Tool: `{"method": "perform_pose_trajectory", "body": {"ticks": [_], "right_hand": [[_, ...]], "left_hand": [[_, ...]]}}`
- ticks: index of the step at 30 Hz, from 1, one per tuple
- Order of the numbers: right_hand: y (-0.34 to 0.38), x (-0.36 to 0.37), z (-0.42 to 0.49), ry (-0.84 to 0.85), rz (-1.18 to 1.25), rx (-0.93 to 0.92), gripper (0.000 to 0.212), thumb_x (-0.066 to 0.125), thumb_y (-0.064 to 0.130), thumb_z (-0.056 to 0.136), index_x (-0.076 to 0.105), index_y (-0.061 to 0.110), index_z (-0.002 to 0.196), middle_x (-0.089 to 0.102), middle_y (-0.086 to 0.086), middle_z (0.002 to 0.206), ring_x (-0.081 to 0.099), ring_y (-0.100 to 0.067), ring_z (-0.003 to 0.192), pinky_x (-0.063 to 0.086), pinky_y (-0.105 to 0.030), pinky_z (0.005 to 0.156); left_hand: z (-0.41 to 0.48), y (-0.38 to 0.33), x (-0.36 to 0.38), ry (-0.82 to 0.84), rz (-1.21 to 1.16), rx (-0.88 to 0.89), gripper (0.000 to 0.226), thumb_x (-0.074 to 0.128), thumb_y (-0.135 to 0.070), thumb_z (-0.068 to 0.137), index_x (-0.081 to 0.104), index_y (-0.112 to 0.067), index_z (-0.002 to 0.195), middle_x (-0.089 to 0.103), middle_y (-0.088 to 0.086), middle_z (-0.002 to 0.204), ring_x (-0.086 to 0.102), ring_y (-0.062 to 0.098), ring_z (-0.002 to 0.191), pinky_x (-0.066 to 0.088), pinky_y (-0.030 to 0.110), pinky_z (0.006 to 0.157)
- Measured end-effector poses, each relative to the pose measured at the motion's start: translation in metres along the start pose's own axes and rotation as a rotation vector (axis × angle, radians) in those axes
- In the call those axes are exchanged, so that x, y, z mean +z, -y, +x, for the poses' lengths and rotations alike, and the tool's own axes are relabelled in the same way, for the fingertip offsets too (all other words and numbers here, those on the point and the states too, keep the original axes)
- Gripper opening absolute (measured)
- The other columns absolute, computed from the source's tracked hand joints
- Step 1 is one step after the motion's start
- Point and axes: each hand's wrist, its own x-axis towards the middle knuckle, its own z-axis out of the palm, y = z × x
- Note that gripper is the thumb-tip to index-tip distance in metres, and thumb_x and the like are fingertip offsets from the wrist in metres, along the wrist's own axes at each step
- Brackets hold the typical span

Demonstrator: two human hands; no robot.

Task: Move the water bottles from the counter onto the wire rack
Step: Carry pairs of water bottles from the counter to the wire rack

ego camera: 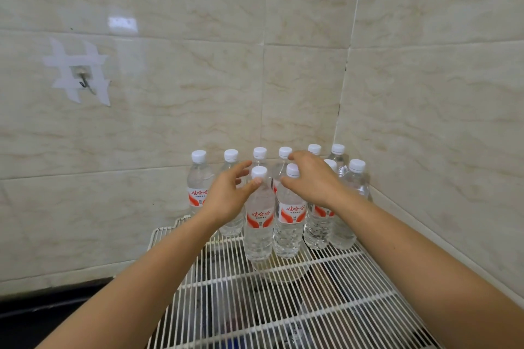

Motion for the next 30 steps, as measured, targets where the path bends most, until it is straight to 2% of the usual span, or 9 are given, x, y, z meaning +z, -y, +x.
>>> {"method": "perform_pose_trajectory", "body": {"ticks": [3,5,7,12,20,23,26,30], "right_hand": [[0.015,0.0,-0.003,-0.082,-0.034,-0.077,0.051,0.058,0.032,0.088,0.046,0.012,0.133,0.049,-0.007,0.136,0.043,-0.023,0.125,0.039,-0.037,0.095],[0.033,0.004,-0.006,-0.137,-0.022,-0.151,0.045,0.056,0.03,0.089,0.05,0.012,0.129,0.051,-0.006,0.132,0.042,-0.022,0.123,0.037,-0.037,0.097],[0.057,0.014,-0.01,-0.164,-0.008,-0.239,0.041,0.054,0.028,0.089,0.052,0.011,0.126,0.053,-0.005,0.129,0.042,-0.022,0.122,0.036,-0.036,0.099],[0.138,0.06,-0.023,-0.075,0.041,-0.427,0.037,0.056,0.024,0.087,0.056,0.007,0.121,0.057,-0.009,0.123,0.045,-0.026,0.119,0.037,-0.039,0.099],[0.325,0.173,-0.084,0.203,0.03,-0.612,0.052,0.052,0.032,0.089,0.043,0.012,0.136,0.048,-0.008,0.138,0.038,-0.025,0.129,0.033,-0.037,0.105],[0.411,0.215,-0.127,0.312,0.03,-0.656,0.055,0.05,0.034,0.091,0.038,0.012,0.14,0.045,-0.008,0.14,0.037,-0.026,0.13,0.034,-0.038,0.105],[0.498,0.254,-0.173,0.383,0.058,-0.705,0.049,0.049,0.036,0.093,0.042,0.011,0.134,0.048,-0.009,0.133,0.041,-0.028,0.126,0.037,-0.041,0.102],[0.609,0.291,-0.231,0.461,0.091,-0.794,0.056,0.049,0.036,0.093,0.033,0.013,0.142,0.043,-0.006,0.141,0.037,-0.026,0.13,0.035,-0.044,0.105]], "left_hand": [[-0.01,0.003,-0.011,-0.08,0.079,0.023,0.055,0.057,-0.044,0.088,0.043,-0.027,0.139,0.053,0.001,0.139,0.049,0.02,0.126,0.045,0.04,0.1],[-0.02,0.005,-0.023,-0.14,0.154,0.067,0.05,0.055,-0.04,0.091,0.045,-0.024,0.138,0.054,0.0,0.138,0.05,0.017,0.125,0.041,0.031,0.099],[-0.034,0.01,-0.04,-0.188,0.246,0.106,0.046,0.052,-0.036,0.093,0.046,-0.022,0.137,0.054,-0.001,0.138,0.05,0.016,0.125,0.038,0.028,0.097],[-0.086,0.04,-0.108,-0.213,0.489,0.074,0.046,0.047,-0.031,0.097,0.042,-0.017,0.14,0.047,0.004,0.143,0.041,0.02,0.131,0.028,0.027,0.105],[-0.232,0.118,-0.287,-0.366,0.706,-0.254,0.048,0.041,-0.033,0.099,0.034,-0.018,0.144,0.039,0.003,0.149,0.034,0.022,0.135,0.031,0.033,0.109],[-0.305,0.147,-0.362,-0.411,0.772,-0.384,0.049,0.041,-0.033,0.098,0.033,-0.019,0.144,0.038,0.003,0.149,0.03,0.023,0.137,0.034,0.036,0.108],[-0.378,0.176,-0.433,-0.435,0.828,-0.503,0.05,0.04,-0.034,0.098,0.033,-0.019,0.145,0.033,0.005,0.151,0.024,0.024,0.141,0.033,0.039,0.111],[-0.471,0.206,-0.514,-0.497,0.846,-0.663,0.051,0.04,-0.034,0.098,0.031,-0.02,0.145,0.026,0.006,0.155,0.019,0.025,0.144,0.029,0.038,0.113]]}}
